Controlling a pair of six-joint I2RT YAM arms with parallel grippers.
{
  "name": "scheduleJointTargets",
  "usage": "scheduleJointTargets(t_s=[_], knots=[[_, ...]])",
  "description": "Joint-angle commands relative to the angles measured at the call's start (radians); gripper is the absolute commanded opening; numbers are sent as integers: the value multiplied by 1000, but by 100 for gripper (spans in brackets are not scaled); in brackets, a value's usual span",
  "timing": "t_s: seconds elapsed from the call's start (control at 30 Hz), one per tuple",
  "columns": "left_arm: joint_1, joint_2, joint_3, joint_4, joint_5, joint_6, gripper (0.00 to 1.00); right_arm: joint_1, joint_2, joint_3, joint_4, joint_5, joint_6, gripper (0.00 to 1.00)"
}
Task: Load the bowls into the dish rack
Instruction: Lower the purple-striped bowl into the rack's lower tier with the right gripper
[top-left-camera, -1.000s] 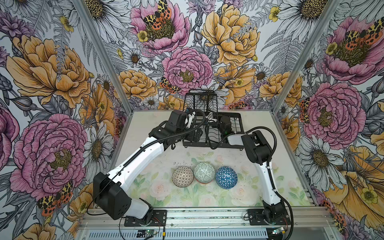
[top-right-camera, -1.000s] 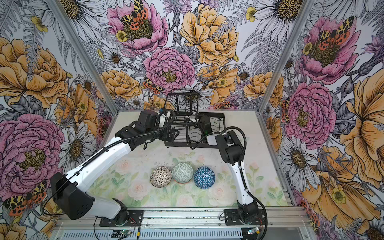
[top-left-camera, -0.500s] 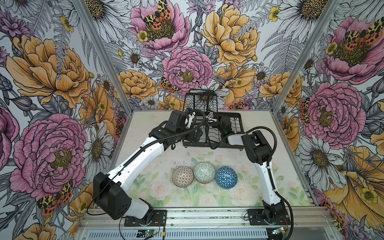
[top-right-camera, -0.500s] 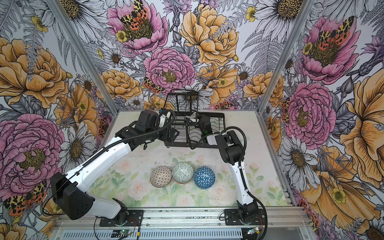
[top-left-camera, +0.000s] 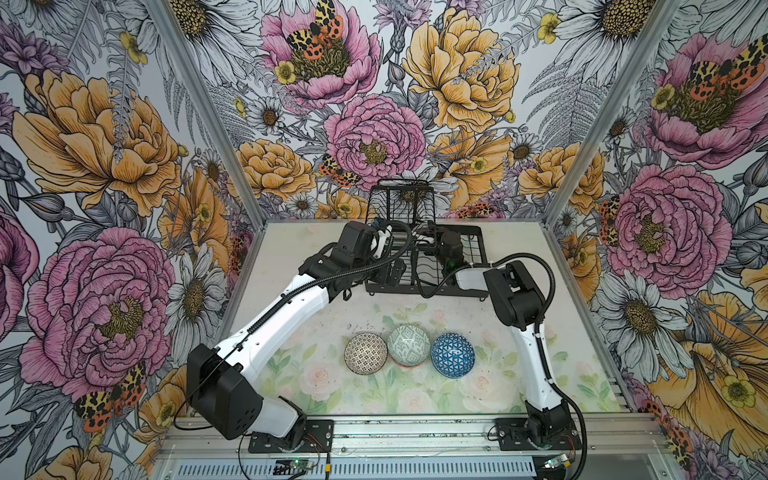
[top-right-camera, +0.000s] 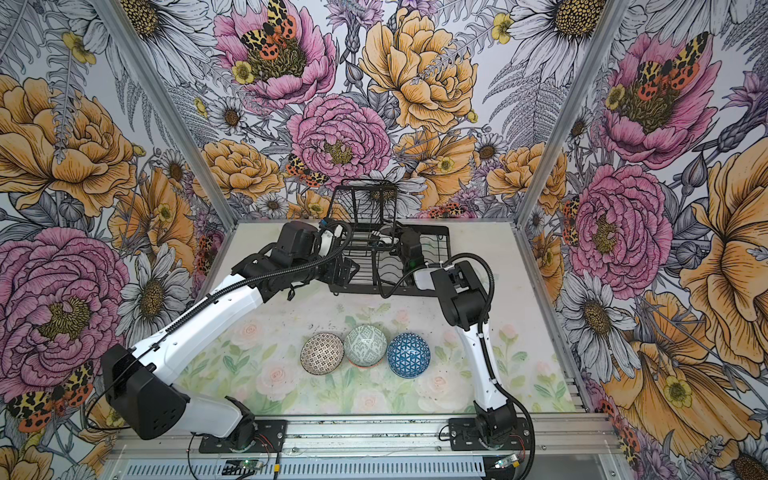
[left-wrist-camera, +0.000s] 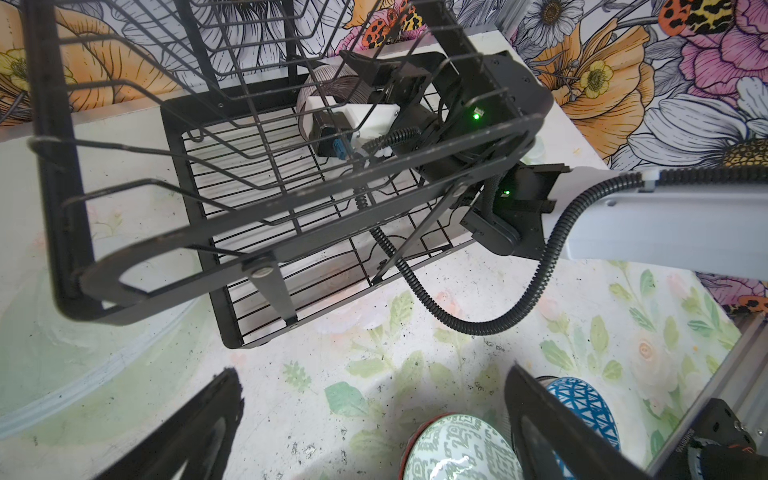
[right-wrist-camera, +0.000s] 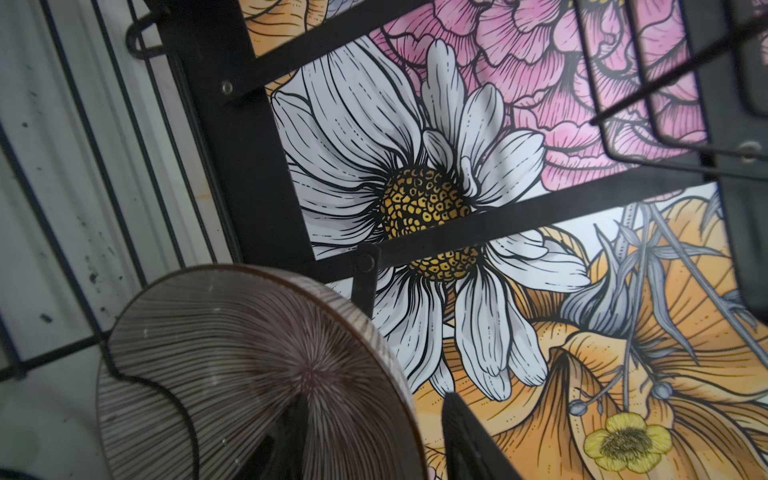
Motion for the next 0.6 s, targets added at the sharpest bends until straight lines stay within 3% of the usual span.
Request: scheduleJointTargets(t_s=[0.0, 0.33, 0.4, 0.57], knots=[[-7, -4, -12, 3, -13, 10, 99, 7, -40, 15, -14, 3, 22, 60], [-8, -14, -14, 2, -14, 10, 99, 3, -86, -13, -14, 3, 44, 86], [-8, -17, -17, 2, -17, 10, 99, 1, -107, -34, -1, 6, 63, 99], [-5, -23, -19, 4, -21, 15, 99, -7, -196, -125, 2, -7, 80, 99]])
